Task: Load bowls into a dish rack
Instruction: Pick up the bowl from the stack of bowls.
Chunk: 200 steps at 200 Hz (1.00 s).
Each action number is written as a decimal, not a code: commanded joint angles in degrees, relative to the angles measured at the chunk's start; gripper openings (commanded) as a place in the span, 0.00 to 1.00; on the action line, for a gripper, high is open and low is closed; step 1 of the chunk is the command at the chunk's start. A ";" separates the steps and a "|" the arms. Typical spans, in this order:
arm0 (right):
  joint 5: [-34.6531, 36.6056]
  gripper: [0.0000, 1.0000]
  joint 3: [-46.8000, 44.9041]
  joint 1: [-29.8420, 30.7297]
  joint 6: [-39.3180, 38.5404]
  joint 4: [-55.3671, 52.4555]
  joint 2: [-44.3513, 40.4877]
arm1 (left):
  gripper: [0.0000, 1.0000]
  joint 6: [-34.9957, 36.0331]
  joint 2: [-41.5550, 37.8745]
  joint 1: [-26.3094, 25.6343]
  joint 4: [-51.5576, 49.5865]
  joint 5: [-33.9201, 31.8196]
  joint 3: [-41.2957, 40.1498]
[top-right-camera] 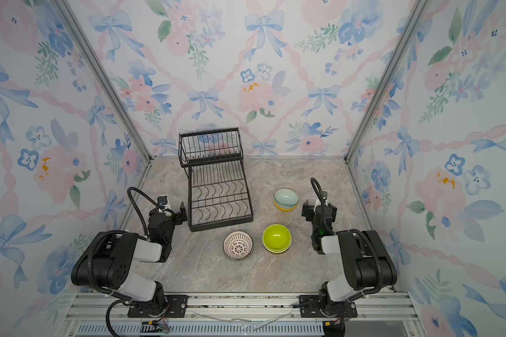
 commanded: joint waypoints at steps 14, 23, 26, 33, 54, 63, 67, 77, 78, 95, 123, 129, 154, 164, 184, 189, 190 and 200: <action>0.96 0.96 0.96 0.32 -0.18 -0.46 -0.07 | 0.98 0.83 0.40 -0.01 -0.11 1.91 0.52; 0.95 0.96 0.97 0.33 -0.25 -0.46 -0.06 | 0.98 0.81 0.36 -0.07 -0.08 1.91 0.57; 0.95 0.96 0.96 0.32 -0.19 -0.46 -0.07 | 0.98 0.75 0.38 -0.08 -0.11 1.90 0.57; 0.93 0.96 1.00 0.32 -0.17 -0.46 -0.07 | 0.98 0.79 0.41 -0.11 -0.12 1.90 0.61; 0.93 0.96 0.96 0.30 -0.18 -0.41 -0.07 | 0.98 0.79 0.41 -0.11 -0.11 1.95 0.59; 0.95 0.96 0.96 0.32 -0.20 -0.45 -0.07 | 0.98 0.74 0.36 -0.07 -0.12 1.92 0.57; 0.97 0.96 0.96 0.32 -0.16 -0.43 -0.07 | 0.98 0.79 0.37 -0.05 -0.05 1.91 0.60; 0.95 0.96 0.95 0.32 -0.11 -0.45 -0.07 | 0.98 0.76 0.43 -0.04 -0.12 1.90 0.62; 0.95 0.96 0.95 0.32 -0.10 -0.45 -0.07 | 0.98 0.75 0.42 -0.03 -0.12 1.90 0.57; 0.98 0.96 0.96 0.32 -0.10 -0.45 -0.07 | 0.98 0.77 0.41 -0.03 -0.12 1.90 0.61; 0.85 0.96 0.96 0.37 -0.14 -0.41 -0.07 | 0.98 0.68 0.48 -0.03 -0.08 2.02 0.67; 0.83 0.96 0.96 0.32 -0.17 -0.46 -0.07 | 0.98 0.73 0.48 -0.02 -0.11 2.05 0.60; 0.87 0.96 0.96 0.33 -0.11 -0.46 -0.07 | 0.98 0.73 0.41 0.00 -0.07 2.10 0.60; 0.83 0.96 0.96 0.32 -0.11 -0.28 -0.07 | 0.98 0.79 0.41 -0.01 -0.07 2.12 0.54; 6.07 0.96 0.28 1.56 0.35 -0.66 -1.63 | 0.98 0.14 -0.43 -0.53 -0.44 -1.75 0.85; 6.14 0.96 0.14 1.63 0.29 -0.36 -1.73 | 0.98 -0.31 -1.13 -0.70 -1.39 -3.24 1.07; 6.18 0.96 0.06 1.64 0.28 -0.19 -1.74 | 0.98 -0.40 -1.28 -0.72 -1.55 -3.44 1.15; 6.59 0.96 -0.78 1.86 -0.13 2.26 -1.33 | 0.98 -0.75 -2.70 -0.71 -4.62 -4.29 1.87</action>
